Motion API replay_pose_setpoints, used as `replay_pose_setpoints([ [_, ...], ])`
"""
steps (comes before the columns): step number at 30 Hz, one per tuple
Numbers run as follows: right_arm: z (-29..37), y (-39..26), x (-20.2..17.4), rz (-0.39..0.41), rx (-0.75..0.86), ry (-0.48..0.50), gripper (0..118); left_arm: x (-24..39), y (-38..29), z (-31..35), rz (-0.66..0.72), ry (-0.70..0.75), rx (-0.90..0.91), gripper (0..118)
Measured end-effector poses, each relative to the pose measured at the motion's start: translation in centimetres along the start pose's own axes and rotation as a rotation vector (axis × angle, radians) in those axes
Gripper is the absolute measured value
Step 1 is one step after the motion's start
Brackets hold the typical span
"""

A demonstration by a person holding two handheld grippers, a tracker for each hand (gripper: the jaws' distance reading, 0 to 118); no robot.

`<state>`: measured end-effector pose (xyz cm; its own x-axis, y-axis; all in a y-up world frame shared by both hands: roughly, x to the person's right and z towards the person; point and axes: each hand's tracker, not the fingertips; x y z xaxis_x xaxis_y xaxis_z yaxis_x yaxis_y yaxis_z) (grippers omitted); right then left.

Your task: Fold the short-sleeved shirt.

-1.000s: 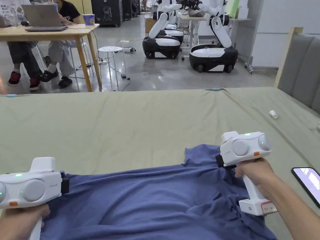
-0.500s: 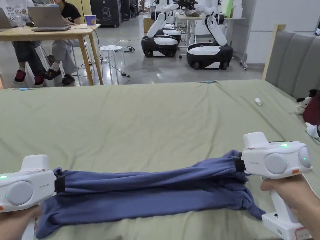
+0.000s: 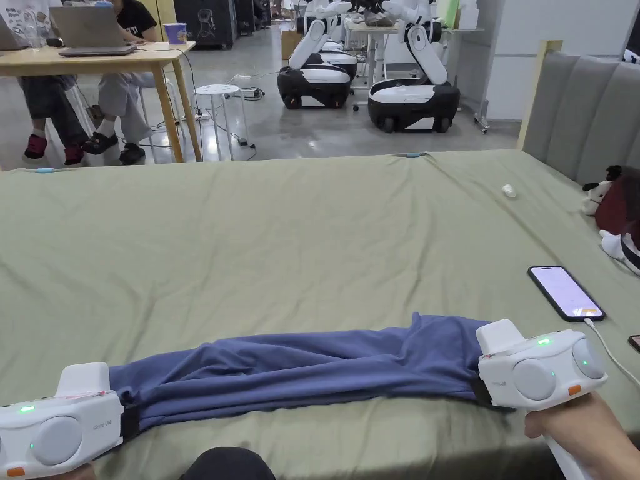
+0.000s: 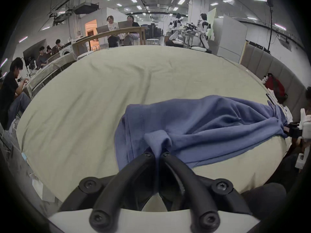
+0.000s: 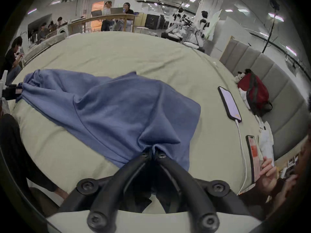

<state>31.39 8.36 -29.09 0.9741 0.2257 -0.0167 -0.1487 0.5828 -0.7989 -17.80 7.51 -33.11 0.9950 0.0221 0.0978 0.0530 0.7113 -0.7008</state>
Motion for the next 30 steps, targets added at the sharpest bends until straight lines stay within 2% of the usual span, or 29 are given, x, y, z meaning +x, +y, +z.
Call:
replay_pose_setpoints([
  [4,-0.5,0.1,0.1,-0.002,-0.011,-0.008,4,0.1,0.1,-0.2,0.003,0.006,-0.001,4],
  [5,-0.8,0.0,0.1,-0.005,-0.011,-0.007,9,0.1,0.2,-0.2,0.001,0.008,0.002,7],
  [6,-0.5,0.1,0.1,-0.015,-0.006,-0.009,23,0.1,0.2,-0.1,-0.002,0.009,0.007,19],
  [7,0.0,0.1,0.1,-0.031,0.002,-0.007,41,0.1,0.2,0.0,-0.008,0.011,0.014,35],
  [8,0.5,0.2,0.0,-0.038,0.011,-0.004,65,0.1,0.4,0.2,-0.021,0.01,0.018,57],
  [9,2.0,0.1,-0.4,-0.037,0.029,0.001,94,0.1,0.6,0.4,-0.031,0.014,0.024,86],
  [10,2.6,0.3,-0.8,-0.033,0.045,-0.001,109,0.2,0.8,0.6,-0.038,0.023,0.023,106],
  [11,3.1,0.5,-1.2,-0.027,0.067,-0.009,114,0.3,1.0,0.9,-0.039,0.029,0.025,117],
  [12,3.4,0.9,-1.6,-0.015,0.104,-0.008,113,0.3,1.1,1.2,-0.04,0.027,0.04,117],
  [17,5.2,3.1,-3.6,-0.017,0.201,-0.018,111,0.9,2.0,2.9,-0.051,0.025,0.09,117],
  [18,5.3,3.5,-4.0,-0.019,0.201,-0.015,105,1.0,2.1,3.1,-0.057,0.033,0.093,115],
  [19,5.3,3.7,-4.3,-0.026,0.212,-0.014,93,1.0,2.2,3.1,-0.055,0.043,0.097,108],
  [20,5.2,3.9,-4.7,-0.033,0.219,-0.015,77,1.0,2.2,3.2,-0.05,0.055,0.104,96],
  [21,5.1,4.0,-5.1,-0.045,0.223,-0.021,48,0.9,2.2,3.3,-0.041,0.064,0.109,73],
  [22,5.0,4.0,-5.3,-0.055,0.225,-0.026,25,0.8,2.2,3.3,-0.032,0.072,0.11,51],
  [23,4.8,3.9,-5.6,-0.064,0.228,-0.031,12,0.6,2.0,3.5,-0.018,0.079,0.107,27],
  [24,4.9,3.8,-5.9,-0.069,0.23,-0.029,8,0.4,1.9,3.5,-0.002,0.079,0.106,0],
  [26,5.4,3.3,-6.3,-0.086,0.234,-0.007,0,0.0,1.8,4.1,0.015,0.072,0.109,0],
  [30,6.1,2.8,-6.8,-0.087,0.245,0.02,0,-0.8,1.7,4.7,0.01,0.051,0.103,0],
])
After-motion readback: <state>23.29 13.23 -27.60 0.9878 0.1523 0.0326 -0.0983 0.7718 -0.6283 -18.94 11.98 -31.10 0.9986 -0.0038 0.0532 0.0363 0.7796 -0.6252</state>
